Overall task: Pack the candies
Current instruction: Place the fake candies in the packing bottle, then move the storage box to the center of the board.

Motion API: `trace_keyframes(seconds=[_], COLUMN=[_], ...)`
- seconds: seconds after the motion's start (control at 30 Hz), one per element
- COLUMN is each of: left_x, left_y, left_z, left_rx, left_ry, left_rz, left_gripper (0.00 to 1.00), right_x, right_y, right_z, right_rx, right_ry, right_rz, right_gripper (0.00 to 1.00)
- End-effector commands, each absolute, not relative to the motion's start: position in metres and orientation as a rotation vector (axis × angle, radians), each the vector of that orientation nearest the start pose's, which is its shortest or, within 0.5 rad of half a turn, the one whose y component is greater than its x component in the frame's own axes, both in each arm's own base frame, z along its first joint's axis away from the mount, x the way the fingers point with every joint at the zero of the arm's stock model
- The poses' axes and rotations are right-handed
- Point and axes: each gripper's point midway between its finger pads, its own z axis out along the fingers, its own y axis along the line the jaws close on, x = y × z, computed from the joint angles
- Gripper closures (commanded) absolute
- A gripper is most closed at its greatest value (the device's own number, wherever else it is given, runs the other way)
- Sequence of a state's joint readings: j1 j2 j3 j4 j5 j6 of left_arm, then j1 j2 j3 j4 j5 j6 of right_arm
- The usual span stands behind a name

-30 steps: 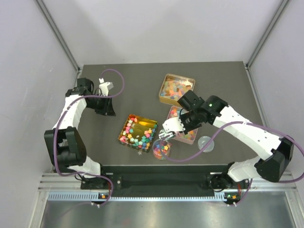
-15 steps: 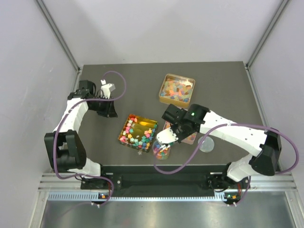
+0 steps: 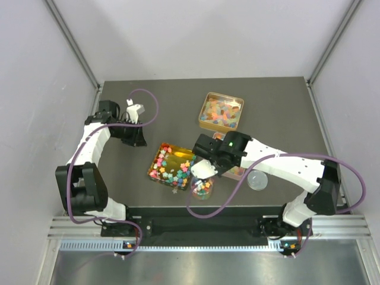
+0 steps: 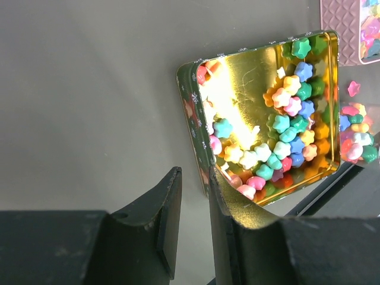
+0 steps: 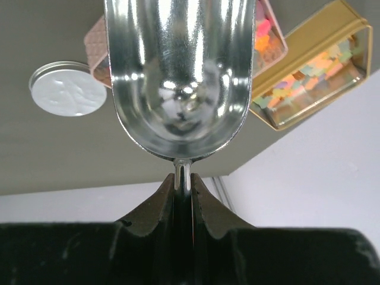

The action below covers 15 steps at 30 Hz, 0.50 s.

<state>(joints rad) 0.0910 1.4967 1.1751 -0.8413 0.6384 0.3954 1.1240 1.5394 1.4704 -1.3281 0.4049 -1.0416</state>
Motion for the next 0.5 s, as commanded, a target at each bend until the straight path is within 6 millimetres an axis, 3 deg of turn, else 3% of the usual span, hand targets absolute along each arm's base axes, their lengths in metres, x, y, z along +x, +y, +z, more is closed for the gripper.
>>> trace_keyframes(seconds=[0.0, 0.13, 0.23, 0.33, 0.47], left_x=[0.313, 0.297, 0.286, 0.280, 0.283], left_y=[-0.067, -0.066, -0.069, -0.070, -0.065], left_z=[0.143, 0.143, 0.148, 0.154, 0.156], left_rx=[0.601, 0.622, 0.616, 0.615, 0.626], left_ry=[2.413, 2.431, 2.438, 2.453, 2.458], left_rz=[-0.687, -0.682, -0.709, -0.721, -0.682], left_gripper=[0.70, 0.69, 0.69, 0.69, 0.69], right_x=[0.223, 0.245, 0.264, 0.286, 0.317], right_y=[0.211, 0.229, 0.228, 0.205, 0.159], right_z=[0.236, 0.251, 0.248, 0.242, 0.233], right_rx=[-2.441, -2.386, -2.380, -2.401, -2.417], right_ry=[1.394, 1.367, 1.380, 1.407, 1.514], right_rz=[-0.678, -0.686, -0.704, -0.760, -0.823], right_gripper=[1.00, 1.00, 1.00, 1.00, 1.00])
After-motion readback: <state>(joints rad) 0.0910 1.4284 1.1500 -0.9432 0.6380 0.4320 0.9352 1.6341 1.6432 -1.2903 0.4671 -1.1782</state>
